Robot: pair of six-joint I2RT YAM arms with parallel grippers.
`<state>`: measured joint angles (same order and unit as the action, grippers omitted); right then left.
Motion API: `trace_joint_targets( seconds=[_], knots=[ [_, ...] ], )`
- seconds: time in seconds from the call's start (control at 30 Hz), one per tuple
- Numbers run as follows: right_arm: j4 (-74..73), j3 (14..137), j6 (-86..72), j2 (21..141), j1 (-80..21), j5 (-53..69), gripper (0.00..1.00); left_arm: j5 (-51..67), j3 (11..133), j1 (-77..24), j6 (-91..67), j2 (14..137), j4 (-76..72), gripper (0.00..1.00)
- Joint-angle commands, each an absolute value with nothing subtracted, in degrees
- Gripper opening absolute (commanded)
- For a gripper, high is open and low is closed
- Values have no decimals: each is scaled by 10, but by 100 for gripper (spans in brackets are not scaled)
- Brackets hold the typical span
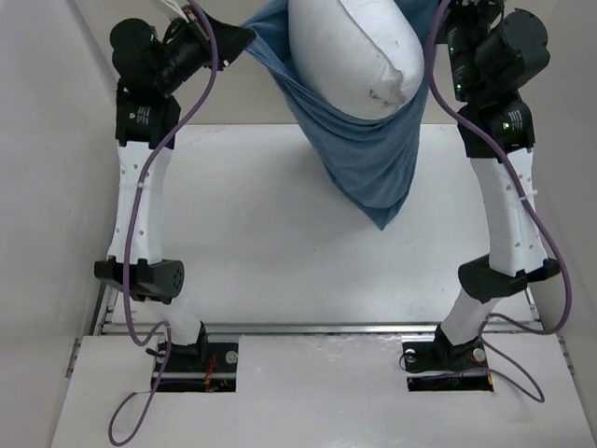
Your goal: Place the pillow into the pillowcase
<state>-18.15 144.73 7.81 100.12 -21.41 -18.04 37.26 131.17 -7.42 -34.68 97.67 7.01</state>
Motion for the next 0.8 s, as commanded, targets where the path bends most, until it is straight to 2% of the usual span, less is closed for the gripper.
trace_joint_targets(
  seconds=[0.0, 0.03, 0.13, 0.17, 0.23, 0.27, 0.3, 0.37, 0.4, 0.43, 0.47, 0.6, 0.77],
  knots=[
    [-48, 1372, 123, 918, -220, -155, 0, 353, 1158, -66, -353, 908, -34, 0],
    [-48, 1371, 123, 918, -229, -121, 0, 352, 1157, -66, -352, 908, -34, 0],
    [-63, 1200, 118, 899, -274, -50, 0, 270, 911, -101, -336, 852, -71, 0],
    [-63, 1112, 118, 893, -307, -14, 0, 263, 851, -108, -336, 842, -89, 0],
    [-63, 1033, 106, 898, -340, 17, 0, 279, 704, -108, -364, 830, -145, 0],
    [-63, 1003, 106, 904, -368, 42, 0, 279, 667, -113, -371, 830, -154, 0],
    [-63, 960, 92, 921, -380, 42, 0, 279, 639, -113, -371, 830, -154, 17],
    [-82, 937, 48, 938, -398, 36, 0, 242, 590, -113, -358, 823, -113, 59],
    [-82, 920, 30, 944, -398, 42, 0, 228, 578, -119, -351, 812, -97, 73],
    [-90, 912, 20, 949, -398, 42, 0, 211, 566, -125, -345, 795, -64, 82],
    [-97, 905, 20, 949, -398, 42, 0, 177, 548, -125, -331, 784, -47, 100],
    [-118, 893, 8, 960, -398, -17, 0, 116, 497, -148, -323, 716, 16, 100],
    [-139, 874, -30, 972, -398, 36, 0, 140, 412, -189, -323, 621, 38, 100]
  ],
)
